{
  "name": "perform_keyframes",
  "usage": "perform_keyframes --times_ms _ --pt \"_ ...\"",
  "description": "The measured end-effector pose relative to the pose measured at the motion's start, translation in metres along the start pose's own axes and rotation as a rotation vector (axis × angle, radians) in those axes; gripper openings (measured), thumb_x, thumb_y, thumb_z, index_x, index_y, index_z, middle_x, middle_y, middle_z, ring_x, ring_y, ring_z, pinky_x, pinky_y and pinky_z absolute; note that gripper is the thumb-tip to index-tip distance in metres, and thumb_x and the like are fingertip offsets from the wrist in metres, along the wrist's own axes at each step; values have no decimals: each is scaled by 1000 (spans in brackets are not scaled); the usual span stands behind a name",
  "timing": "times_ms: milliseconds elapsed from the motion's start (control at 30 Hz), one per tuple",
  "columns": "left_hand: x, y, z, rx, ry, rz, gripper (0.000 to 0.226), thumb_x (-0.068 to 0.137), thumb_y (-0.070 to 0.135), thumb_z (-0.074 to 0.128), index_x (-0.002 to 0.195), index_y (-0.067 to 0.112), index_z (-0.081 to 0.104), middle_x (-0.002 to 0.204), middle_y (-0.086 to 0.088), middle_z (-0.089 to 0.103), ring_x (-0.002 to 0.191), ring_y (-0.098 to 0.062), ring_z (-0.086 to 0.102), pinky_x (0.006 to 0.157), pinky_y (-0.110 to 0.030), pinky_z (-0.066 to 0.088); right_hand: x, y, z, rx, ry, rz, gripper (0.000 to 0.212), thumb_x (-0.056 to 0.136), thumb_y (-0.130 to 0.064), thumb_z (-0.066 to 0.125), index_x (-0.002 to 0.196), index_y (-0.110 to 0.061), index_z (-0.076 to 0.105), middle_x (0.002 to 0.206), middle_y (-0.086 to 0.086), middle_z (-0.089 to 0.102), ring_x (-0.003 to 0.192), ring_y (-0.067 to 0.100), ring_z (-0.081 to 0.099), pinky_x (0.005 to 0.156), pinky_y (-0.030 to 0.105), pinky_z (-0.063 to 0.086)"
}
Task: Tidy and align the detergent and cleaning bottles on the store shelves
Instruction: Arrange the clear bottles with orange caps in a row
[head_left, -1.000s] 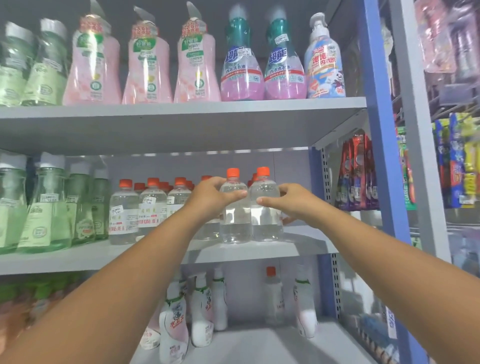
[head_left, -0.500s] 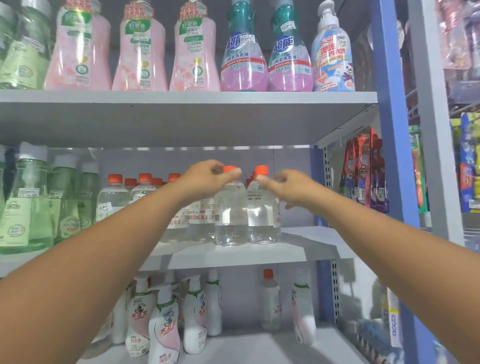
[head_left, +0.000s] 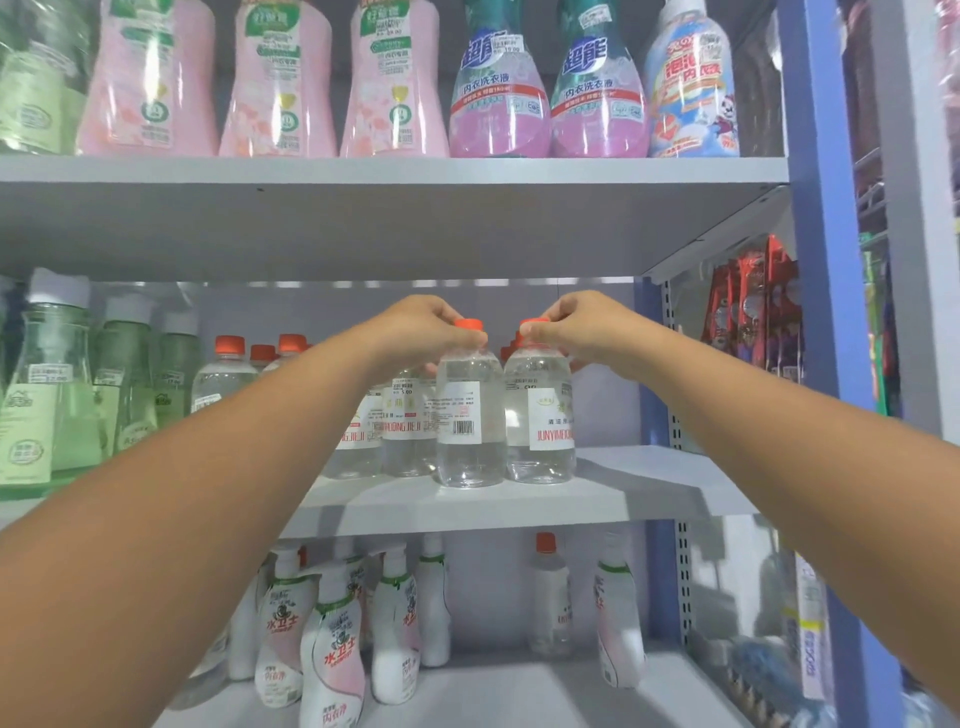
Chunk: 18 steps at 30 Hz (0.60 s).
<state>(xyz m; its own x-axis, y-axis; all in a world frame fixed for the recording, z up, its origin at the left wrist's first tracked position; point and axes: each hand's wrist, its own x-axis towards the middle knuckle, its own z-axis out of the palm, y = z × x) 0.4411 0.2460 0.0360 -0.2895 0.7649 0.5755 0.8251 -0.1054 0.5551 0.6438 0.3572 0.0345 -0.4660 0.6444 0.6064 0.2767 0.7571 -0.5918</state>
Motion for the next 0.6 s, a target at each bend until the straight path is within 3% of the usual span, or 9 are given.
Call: perform_keyframes --times_ms 200,300,400,500,600 --pt "3 -2 -3 -131 -81 -2 17 89 35 75 103 26 76 102 5 76 100 -15 70 92 -33 58 3 4 -2 91 -46 16 14 94 -36 74 99 -24 75 102 -4 75 91 10 69 61 20 51" --pt "2 -3 -4 -53 -47 2 23 86 46 79 99 27 74 98 8 75 91 -11 70 73 -26 55 4 6 1 69 -16 1 17 91 -39 77 96 -22 74 93 -8 74 80 3 68 54 18 51" --pt "1 -5 1 -20 25 -17 41 77 59 80 101 27 71 101 6 73 93 -16 71 81 -35 58 4 6 3 63 9 -6 26 87 -43 80 98 -20 73 90 -8 73 75 3 66 43 12 46" --pt "0 -4 4 -70 24 -9 28 82 54 76 101 33 73 107 11 72 104 -14 68 94 -37 56 4 9 3 90 1 1 28 87 -49 77 97 -23 74 93 -9 74 83 8 68 58 21 50" --pt "-1 -3 1 -100 -1 2 17 86 45 75 99 34 76 106 11 74 104 -14 68 100 -40 55 5 12 4 105 -9 -2 23 90 -45 76 99 -24 77 99 -8 75 94 12 69 71 28 57"
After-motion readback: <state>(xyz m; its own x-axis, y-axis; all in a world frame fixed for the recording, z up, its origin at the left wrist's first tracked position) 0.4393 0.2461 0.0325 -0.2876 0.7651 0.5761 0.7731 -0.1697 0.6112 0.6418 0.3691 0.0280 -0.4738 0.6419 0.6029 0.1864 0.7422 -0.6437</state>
